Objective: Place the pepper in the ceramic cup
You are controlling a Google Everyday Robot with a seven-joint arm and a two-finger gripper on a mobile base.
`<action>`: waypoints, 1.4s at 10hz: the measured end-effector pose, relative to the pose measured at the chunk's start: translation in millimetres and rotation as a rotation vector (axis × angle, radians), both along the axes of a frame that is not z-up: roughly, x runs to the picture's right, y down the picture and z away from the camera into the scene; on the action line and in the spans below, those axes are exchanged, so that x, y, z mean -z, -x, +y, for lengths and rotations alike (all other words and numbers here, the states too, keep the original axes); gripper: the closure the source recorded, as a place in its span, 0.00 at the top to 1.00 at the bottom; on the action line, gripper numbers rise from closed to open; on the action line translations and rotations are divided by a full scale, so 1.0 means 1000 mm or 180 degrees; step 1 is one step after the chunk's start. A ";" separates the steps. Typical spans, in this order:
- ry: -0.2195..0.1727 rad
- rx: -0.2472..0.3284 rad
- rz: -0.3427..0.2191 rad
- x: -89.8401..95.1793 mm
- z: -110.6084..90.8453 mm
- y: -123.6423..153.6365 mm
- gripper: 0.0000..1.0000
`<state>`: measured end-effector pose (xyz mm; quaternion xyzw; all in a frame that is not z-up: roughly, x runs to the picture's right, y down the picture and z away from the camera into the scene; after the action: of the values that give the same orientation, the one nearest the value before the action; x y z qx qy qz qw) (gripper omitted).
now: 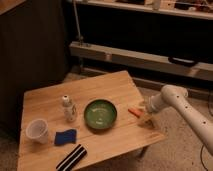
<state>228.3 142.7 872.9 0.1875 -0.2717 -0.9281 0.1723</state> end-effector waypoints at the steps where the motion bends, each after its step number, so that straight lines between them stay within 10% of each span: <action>1: 0.0004 -0.0010 0.0001 0.000 -0.001 -0.001 0.80; 6: 0.0114 -0.0049 0.0230 -0.011 0.010 -0.006 0.78; 14: 0.0216 -0.0116 0.0391 -0.015 0.018 -0.013 0.02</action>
<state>241.6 160.9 887.8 0.1292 -0.2885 -0.9248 0.2118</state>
